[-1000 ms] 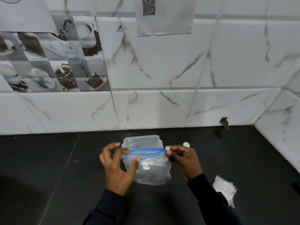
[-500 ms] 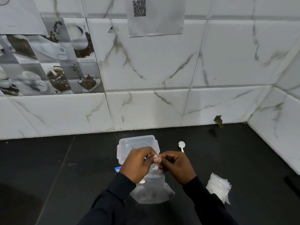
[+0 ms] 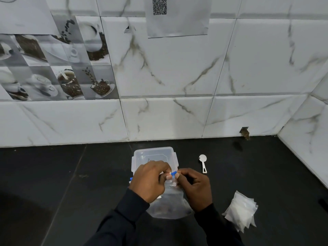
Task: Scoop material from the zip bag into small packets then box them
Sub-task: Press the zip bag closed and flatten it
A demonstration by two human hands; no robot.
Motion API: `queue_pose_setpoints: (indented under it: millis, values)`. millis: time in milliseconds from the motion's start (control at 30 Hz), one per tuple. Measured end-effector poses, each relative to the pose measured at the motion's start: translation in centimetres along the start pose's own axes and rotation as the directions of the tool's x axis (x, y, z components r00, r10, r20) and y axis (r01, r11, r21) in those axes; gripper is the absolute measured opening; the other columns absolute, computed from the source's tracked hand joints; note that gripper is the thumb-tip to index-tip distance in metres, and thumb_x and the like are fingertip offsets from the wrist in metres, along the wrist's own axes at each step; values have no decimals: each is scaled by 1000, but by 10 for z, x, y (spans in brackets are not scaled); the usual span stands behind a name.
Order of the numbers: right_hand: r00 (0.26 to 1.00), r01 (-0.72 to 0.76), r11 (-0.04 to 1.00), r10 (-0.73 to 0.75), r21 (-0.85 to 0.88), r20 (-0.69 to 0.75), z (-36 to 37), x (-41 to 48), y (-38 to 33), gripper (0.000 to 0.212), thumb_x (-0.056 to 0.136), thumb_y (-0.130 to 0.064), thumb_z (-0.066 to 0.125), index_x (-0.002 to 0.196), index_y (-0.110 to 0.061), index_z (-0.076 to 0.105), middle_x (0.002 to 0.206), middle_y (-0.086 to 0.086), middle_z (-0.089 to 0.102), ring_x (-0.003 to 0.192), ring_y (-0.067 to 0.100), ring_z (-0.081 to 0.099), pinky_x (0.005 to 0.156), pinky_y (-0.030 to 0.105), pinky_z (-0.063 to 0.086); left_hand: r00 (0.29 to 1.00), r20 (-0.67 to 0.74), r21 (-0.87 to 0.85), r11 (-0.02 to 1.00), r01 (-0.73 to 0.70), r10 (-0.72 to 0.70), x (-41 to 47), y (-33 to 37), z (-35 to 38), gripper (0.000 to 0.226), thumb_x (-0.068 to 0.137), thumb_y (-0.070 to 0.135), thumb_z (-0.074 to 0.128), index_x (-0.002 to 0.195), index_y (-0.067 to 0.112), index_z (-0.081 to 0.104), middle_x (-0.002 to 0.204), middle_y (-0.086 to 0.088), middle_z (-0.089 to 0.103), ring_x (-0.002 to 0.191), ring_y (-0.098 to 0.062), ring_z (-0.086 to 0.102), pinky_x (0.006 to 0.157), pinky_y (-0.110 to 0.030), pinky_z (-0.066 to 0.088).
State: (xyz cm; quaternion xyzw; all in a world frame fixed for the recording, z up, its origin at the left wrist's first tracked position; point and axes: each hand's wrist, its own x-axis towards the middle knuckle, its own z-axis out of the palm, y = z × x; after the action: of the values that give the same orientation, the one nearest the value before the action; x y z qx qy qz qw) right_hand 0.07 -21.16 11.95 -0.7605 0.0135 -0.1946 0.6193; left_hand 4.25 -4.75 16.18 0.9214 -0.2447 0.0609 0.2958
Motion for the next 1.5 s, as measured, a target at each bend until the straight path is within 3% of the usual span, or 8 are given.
queue_pose_setpoints:
  millis: [233,533,767,867,1100,1233,1367,1500]
  values:
    - [999,36,998,-37,-50,-19,10,-2,2,13,87,-9,68,79,-19,72,76,-8,71,71,13,67,65,19,54,1000,-8,61,998,5,-4,-5,1,-8,12,78,16,58,80,27,64,82,11,68,79,-11,59,69,-34,51]
    - [982,-7,999,1,33,187,1,12,-8,6,90,-7,69,89,-11,73,87,1,75,85,20,72,79,34,58,999,42,76,996,-36,33,3,4,-18,5,85,30,53,82,28,55,84,12,61,80,-10,56,68,-28,47]
    - [995,75,997,-75,-3,73,12,4,-6,17,89,-27,60,82,-13,68,78,-2,69,73,18,67,67,27,54,998,60,58,998,-30,26,3,8,-19,13,72,16,52,78,25,60,79,8,62,77,-12,56,65,-30,49]
    - [995,93,996,-92,-16,42,16,0,-7,19,89,-28,59,81,-12,67,77,-4,68,70,16,66,64,23,53,998,56,75,997,-34,30,-1,7,-22,19,68,16,47,78,24,62,79,8,63,77,-12,55,63,-26,44]
    - [995,91,995,-90,-33,38,19,-5,-6,22,90,-31,58,83,-13,68,77,-5,68,70,16,67,64,25,55,999,22,73,997,-30,28,-6,3,-21,19,70,17,47,78,24,63,79,8,64,79,-13,56,66,-35,52]
    - [998,40,999,-40,8,58,12,4,-12,19,90,-31,63,85,-14,70,80,-3,70,75,17,69,66,24,55,998,67,-71,997,-8,12,-3,-5,-21,13,85,20,56,91,29,63,91,13,66,89,-8,59,79,-36,53]
    - [994,45,999,-47,13,100,3,9,-17,7,91,-9,67,86,-11,72,82,0,72,77,17,70,68,25,57,997,77,-316,949,11,14,-4,-4,-24,13,92,35,61,101,30,68,99,18,70,97,-5,65,84,-27,54]
    - [993,54,998,-56,17,105,4,7,-16,10,92,-5,66,85,-11,70,79,1,70,73,19,68,65,24,54,998,40,-296,954,-38,52,-4,0,-23,10,92,33,62,91,27,69,86,14,69,85,-8,65,76,-32,54]
